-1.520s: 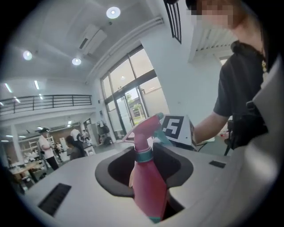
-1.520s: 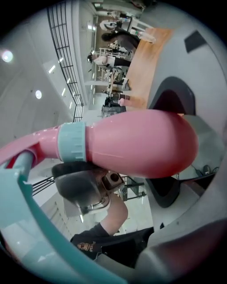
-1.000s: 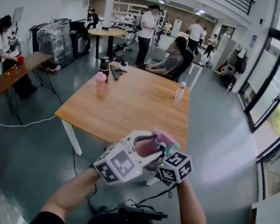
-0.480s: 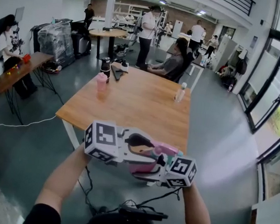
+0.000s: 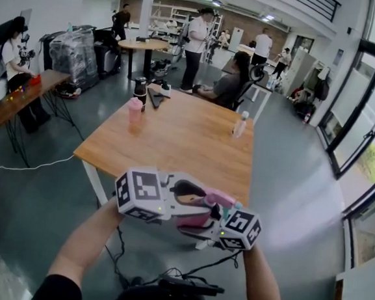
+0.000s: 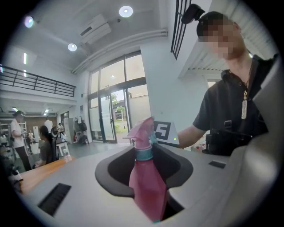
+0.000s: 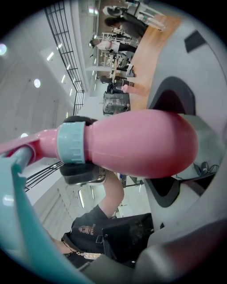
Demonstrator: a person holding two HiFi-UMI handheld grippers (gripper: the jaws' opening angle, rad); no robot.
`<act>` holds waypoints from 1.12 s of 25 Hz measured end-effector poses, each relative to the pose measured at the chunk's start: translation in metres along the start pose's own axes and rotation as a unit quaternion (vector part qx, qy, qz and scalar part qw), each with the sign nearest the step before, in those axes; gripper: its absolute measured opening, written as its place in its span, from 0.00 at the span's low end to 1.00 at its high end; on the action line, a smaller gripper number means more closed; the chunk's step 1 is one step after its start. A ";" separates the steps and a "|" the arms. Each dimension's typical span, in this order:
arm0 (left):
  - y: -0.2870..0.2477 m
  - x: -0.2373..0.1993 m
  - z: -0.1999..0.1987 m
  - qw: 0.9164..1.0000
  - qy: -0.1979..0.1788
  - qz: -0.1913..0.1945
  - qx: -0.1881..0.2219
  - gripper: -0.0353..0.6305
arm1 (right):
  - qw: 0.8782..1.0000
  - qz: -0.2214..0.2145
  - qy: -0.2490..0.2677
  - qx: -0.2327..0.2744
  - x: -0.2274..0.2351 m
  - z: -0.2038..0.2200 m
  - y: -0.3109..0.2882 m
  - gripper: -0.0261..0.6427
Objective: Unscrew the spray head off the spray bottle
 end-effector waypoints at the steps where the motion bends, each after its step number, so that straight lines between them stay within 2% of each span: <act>1: 0.000 -0.003 0.001 1.000 -0.001 -0.016 -0.004 0.25 | 1.000 0.011 -0.004 0.001 0.004 0.000 -0.001 0.63; 6: -0.001 -0.019 0.011 0.996 0.005 -0.087 -0.012 0.25 | 0.998 0.061 -0.020 0.001 0.026 0.002 -0.007 0.63; 10: -0.002 -0.031 0.016 0.989 -0.004 -0.147 -0.017 0.25 | 0.994 0.107 -0.031 -0.002 0.043 0.004 -0.010 0.63; 16: -0.001 -0.042 0.019 0.975 -0.019 -0.221 -0.024 0.25 | 0.986 0.164 -0.043 -0.003 0.061 0.003 -0.013 0.63; 20: -0.002 -0.046 0.021 0.962 -0.027 -0.271 -0.027 0.26 | 0.978 0.200 -0.050 -0.003 0.069 0.003 -0.014 0.63; 23: -0.002 -0.046 0.020 0.954 -0.037 -0.299 -0.018 0.26 | 0.976 0.212 -0.055 0.000 0.070 0.001 -0.013 0.63; 25: -0.002 -0.043 0.018 0.956 -0.041 -0.290 -0.007 0.26 | 0.978 0.200 -0.053 0.003 0.067 0.000 -0.012 0.63; 28: -0.002 -0.038 0.012 0.976 -0.011 -0.216 0.022 0.27 | 0.985 0.165 -0.044 0.003 0.061 -0.001 -0.009 0.63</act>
Point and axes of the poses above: the fingertips, and each gripper's own axes: y backward along the fingers, x to its right, z out of its underside, the point moved 2 cm from there along y, backward along the fingers, and after that the axes turned 3 degrees about x, right-handed, at the moved point
